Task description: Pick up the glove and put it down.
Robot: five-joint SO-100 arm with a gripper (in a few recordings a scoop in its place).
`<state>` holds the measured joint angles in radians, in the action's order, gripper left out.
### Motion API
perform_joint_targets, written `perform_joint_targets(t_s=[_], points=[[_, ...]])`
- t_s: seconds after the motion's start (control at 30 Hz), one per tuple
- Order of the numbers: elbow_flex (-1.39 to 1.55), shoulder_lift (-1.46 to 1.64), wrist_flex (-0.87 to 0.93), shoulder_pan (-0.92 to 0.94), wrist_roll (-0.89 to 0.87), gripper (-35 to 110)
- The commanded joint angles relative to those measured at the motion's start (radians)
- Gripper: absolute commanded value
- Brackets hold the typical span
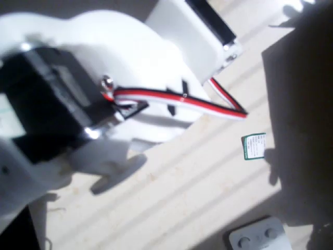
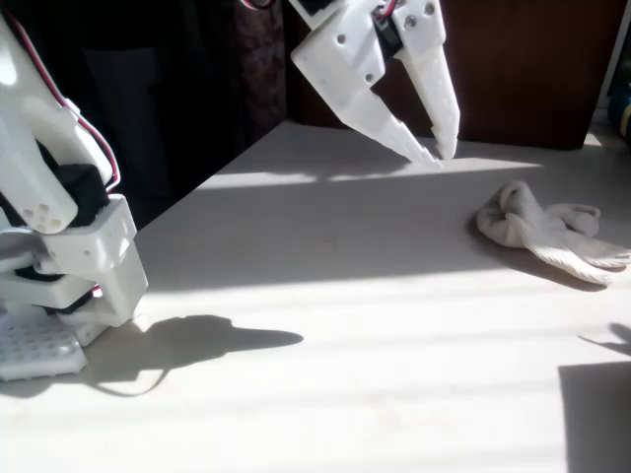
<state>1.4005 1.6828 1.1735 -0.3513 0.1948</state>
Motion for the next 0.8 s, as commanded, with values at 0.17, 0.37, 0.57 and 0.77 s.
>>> perform_joint_targets(t_s=[0.17,0.37,0.57,0.77], points=[[-0.462,-0.453,-0.035,-0.138,-0.114,1],[-0.617,-0.672,-0.037,-0.173,-0.109,1],[-0.739,-0.795,-0.037,-0.187,-0.115,1],[-0.83,-0.882,-0.025,-0.187,-0.115,6]])
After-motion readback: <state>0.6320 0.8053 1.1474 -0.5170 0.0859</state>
